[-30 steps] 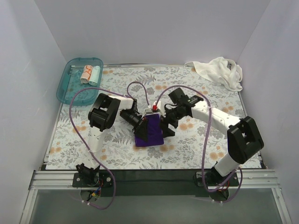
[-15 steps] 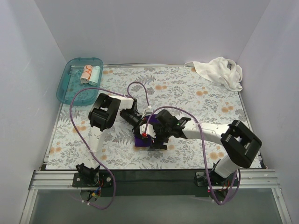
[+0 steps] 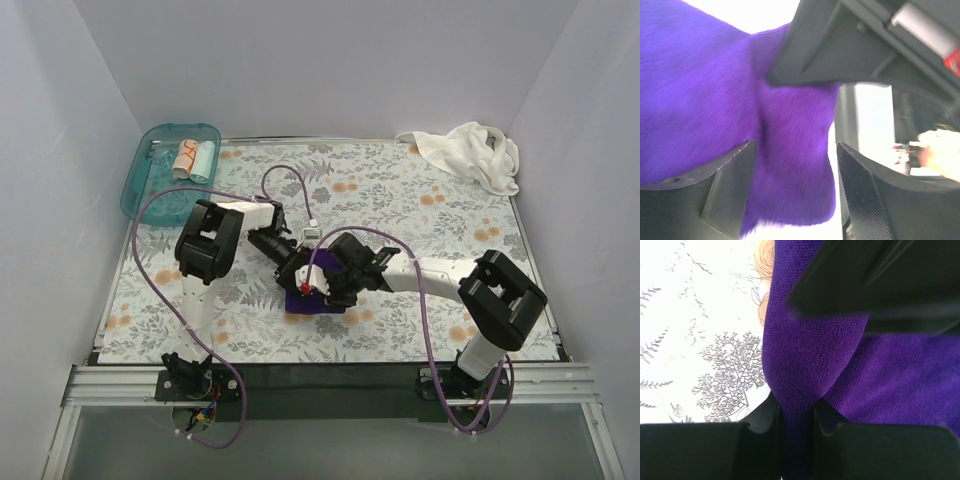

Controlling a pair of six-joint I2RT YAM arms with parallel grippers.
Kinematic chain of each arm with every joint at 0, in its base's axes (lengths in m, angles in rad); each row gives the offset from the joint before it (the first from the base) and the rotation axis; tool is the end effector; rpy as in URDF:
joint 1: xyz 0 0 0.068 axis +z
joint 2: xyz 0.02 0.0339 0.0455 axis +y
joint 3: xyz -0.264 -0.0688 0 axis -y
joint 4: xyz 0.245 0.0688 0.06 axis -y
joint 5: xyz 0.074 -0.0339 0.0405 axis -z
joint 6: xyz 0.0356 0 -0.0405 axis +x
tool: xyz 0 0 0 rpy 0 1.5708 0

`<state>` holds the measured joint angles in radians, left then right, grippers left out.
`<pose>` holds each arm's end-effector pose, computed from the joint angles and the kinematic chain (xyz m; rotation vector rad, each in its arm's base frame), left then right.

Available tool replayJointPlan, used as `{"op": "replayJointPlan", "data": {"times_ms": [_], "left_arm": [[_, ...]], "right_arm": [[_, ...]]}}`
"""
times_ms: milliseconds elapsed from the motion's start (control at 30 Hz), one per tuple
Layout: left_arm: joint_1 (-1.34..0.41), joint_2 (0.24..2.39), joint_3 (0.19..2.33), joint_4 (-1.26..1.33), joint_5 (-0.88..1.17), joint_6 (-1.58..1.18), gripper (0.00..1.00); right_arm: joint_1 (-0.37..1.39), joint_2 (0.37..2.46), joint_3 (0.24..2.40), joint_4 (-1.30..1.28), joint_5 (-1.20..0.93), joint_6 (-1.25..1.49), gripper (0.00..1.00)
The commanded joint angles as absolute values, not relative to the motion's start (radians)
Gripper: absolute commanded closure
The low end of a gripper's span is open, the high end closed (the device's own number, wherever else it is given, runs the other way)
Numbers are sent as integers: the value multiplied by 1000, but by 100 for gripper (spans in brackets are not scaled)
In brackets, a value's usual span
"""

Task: Roll the towels
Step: Roll the towel

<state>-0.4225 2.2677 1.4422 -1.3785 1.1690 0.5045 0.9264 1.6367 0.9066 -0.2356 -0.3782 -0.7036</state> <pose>0.3037 -0.1724 0.1057 -0.5498 -2.1527 1.4646 0.1822 0.2644 0.1702 -1.9414 1.6224 0.5680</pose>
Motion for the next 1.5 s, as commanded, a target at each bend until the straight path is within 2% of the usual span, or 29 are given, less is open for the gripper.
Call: {"op": "replayJointPlan", "data": {"times_ms": [0,233,367,433,533,567,600,633,667,733,867,1067,1200,1400,1467], "left_arm": [[-321,2155,1443,-1184,993,534,37],[-114,1935,1461,-1059,1020,460,36],[-80,1731,1289,-948,993,475,34],[-89,1581,1128,-858,970,469,31],[-175,1409,903,-707,856,468,30],[-207,1279,849,-652,798,459,30],[-304,1222,785,-593,731,445,30],[-354,1157,693,-501,607,451,28],[-398,1058,645,-456,563,457,25],[-510,988,565,-373,471,486,21],[-636,963,532,-324,405,525,20],[-764,1110,532,-224,390,515,21],[-805,1258,570,-189,365,511,33],[-833,1311,558,-184,376,520,37],[-834,1321,549,-175,365,511,45]], "right_arm": [[911,1687,931,-422,-540,-698,99],[830,1833,1049,-552,-696,-629,99],[770,1939,1153,-650,-816,-594,99],[750,1999,1206,-693,-859,-565,99],[727,2080,1279,-751,-905,-532,99],[721,2098,1298,-770,-919,-529,99],[718,2118,1317,-811,-949,-531,99],[709,2150,1345,-827,-962,-534,99],[707,2164,1360,-844,-969,-540,99],[703,2197,1379,-879,-980,-545,99],[693,2252,1425,-931,-1002,-564,99],[675,2309,1443,-956,-1023,-584,98],[667,2329,1457,-963,-1023,-587,97],[640,2347,1462,-971,-1029,-594,97],[638,2345,1462,-977,-1029,-601,97]]}}
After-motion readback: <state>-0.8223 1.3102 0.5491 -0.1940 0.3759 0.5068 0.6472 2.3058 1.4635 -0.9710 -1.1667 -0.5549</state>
